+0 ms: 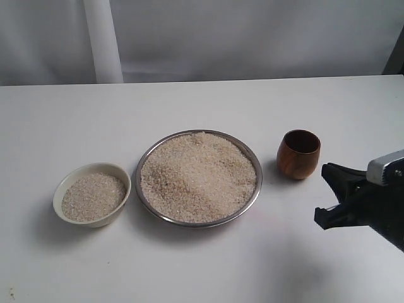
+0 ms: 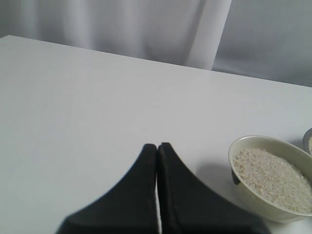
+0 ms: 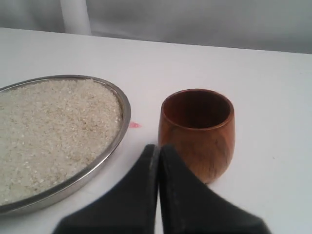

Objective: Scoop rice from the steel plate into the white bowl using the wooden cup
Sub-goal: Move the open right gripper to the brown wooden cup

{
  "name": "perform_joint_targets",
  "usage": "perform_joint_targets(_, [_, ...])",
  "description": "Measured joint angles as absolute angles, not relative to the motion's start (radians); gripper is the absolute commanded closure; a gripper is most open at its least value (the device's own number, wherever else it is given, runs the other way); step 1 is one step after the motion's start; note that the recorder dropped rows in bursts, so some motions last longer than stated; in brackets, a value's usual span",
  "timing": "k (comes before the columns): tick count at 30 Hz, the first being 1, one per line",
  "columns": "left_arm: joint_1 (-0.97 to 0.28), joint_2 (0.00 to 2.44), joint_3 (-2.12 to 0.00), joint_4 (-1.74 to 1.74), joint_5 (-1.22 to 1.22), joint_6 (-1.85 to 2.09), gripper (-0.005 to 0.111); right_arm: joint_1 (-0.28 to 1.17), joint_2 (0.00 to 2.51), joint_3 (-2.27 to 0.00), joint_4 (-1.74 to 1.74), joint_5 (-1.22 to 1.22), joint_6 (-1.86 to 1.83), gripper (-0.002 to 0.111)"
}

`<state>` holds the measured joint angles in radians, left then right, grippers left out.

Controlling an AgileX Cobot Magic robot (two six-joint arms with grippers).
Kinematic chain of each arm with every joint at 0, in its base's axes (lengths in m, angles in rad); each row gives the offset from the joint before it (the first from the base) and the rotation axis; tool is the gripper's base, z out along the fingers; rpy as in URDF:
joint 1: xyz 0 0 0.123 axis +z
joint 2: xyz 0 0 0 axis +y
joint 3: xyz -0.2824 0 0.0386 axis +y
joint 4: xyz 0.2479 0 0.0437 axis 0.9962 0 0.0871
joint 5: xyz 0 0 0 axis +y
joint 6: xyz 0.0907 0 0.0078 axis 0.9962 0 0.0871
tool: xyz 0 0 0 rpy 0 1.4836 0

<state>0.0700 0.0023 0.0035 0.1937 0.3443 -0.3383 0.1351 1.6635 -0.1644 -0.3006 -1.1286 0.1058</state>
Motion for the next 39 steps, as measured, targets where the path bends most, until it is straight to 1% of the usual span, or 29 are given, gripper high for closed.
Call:
perform_joint_targets(8, [0.070, 0.002, 0.004, 0.194, 0.344, -0.338, 0.107, 0.135, 1.865, -0.164, -0.301, -1.196, 0.085, 0.108])
perform_joint_targets(15, [0.070, 0.002, 0.004, 0.194, 0.344, -0.338, 0.107, 0.135, 1.889, -0.164, -0.282, -1.202, 0.083, 0.107])
perform_joint_targets(18, [0.070, 0.002, 0.004, 0.194, 0.344, -0.338, 0.107, 0.135, 1.889, -0.164, -0.264, -1.205, 0.081, 0.098])
perform_joint_targets(20, [0.070, 0.002, 0.004, 0.194, 0.344, -0.338, 0.107, 0.135, 1.889, -0.164, -0.256, -1.205, 0.081, 0.084])
perform_joint_targets(24, [0.070, 0.002, 0.004, 0.194, 0.344, -0.338, 0.107, 0.135, 1.889, -0.164, -0.245, -1.205, 0.081, 0.047])
perform_joint_targets(25, [0.070, 0.002, 0.004, 0.194, 0.344, -0.338, 0.107, 0.135, 1.889, -0.164, -0.240, -1.205, 0.081, 0.034])
perform_joint_targets(27, [0.070, 0.002, 0.004, 0.194, 0.344, -0.338, 0.107, 0.135, 1.889, -0.164, -0.228, -1.205, 0.081, 0.017])
perform_joint_targets(28, [0.070, 0.002, 0.004, 0.194, 0.344, -0.338, 0.107, 0.135, 1.889, -0.164, -0.220, -1.205, 0.081, 0.011])
perform_joint_targets(30, [0.070, 0.002, 0.004, 0.194, 0.344, -0.338, 0.107, 0.135, 1.889, -0.164, -0.213, -1.205, 0.081, 0.005])
perform_joint_targets(31, [0.070, 0.002, 0.004, 0.194, 0.344, -0.338, 0.107, 0.135, 1.889, -0.164, -0.211, -1.205, 0.081, 0.004])
perform_joint_targets(39, [0.070, 0.002, 0.004, 0.194, 0.344, -0.338, 0.107, 0.135, 1.889, -0.164, -0.209, -1.205, 0.081, 0.005])
